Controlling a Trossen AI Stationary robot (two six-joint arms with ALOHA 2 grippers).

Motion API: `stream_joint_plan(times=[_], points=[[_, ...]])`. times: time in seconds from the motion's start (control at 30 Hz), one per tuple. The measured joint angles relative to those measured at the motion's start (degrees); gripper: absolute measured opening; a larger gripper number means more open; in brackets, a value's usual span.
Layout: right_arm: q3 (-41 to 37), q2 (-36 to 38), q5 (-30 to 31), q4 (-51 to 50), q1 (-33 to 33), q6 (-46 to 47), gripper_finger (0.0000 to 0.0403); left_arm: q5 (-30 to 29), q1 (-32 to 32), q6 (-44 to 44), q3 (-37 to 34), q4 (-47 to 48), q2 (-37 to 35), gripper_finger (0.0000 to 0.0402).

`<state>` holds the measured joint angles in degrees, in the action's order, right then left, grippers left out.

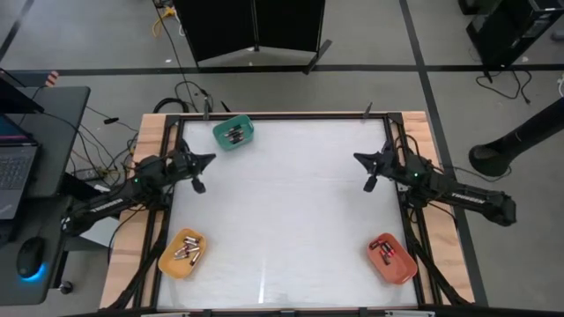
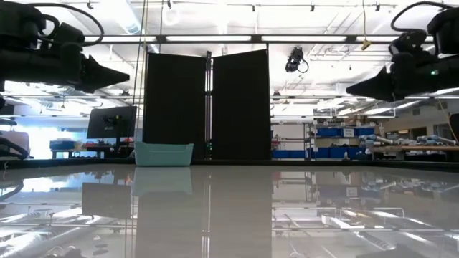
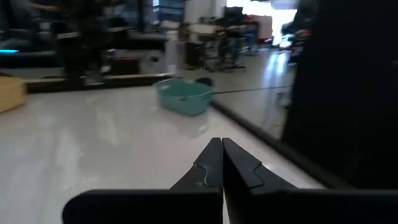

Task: Sort batteries
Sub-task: Return to Home Position

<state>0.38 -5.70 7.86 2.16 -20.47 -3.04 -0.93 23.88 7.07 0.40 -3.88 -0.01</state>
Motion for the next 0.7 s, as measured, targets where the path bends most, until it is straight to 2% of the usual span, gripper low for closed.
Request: stream_joint_plan(times=[0.1, 0.3, 0.7], points=[[0.3, 1.6, 3.4, -0.2, 0.8, -1.3, 0.0005, -1.1, 0.0, 0.0, 0.0, 0.5, 0.0, 0.0009], [0.3, 3.1, 1.8, -0.5, 0.8, -1.3, 0.0005, -3.8, 0.0, -1.4, 0.0, 2.6, 0.0, 0.0009], [0.3, 2.4, 2.1, -0.5, -2.0, 0.5, 0.0017, -3.9, 0.0, -3.0, 0.0, 3.0, 0.4, 0.001]])
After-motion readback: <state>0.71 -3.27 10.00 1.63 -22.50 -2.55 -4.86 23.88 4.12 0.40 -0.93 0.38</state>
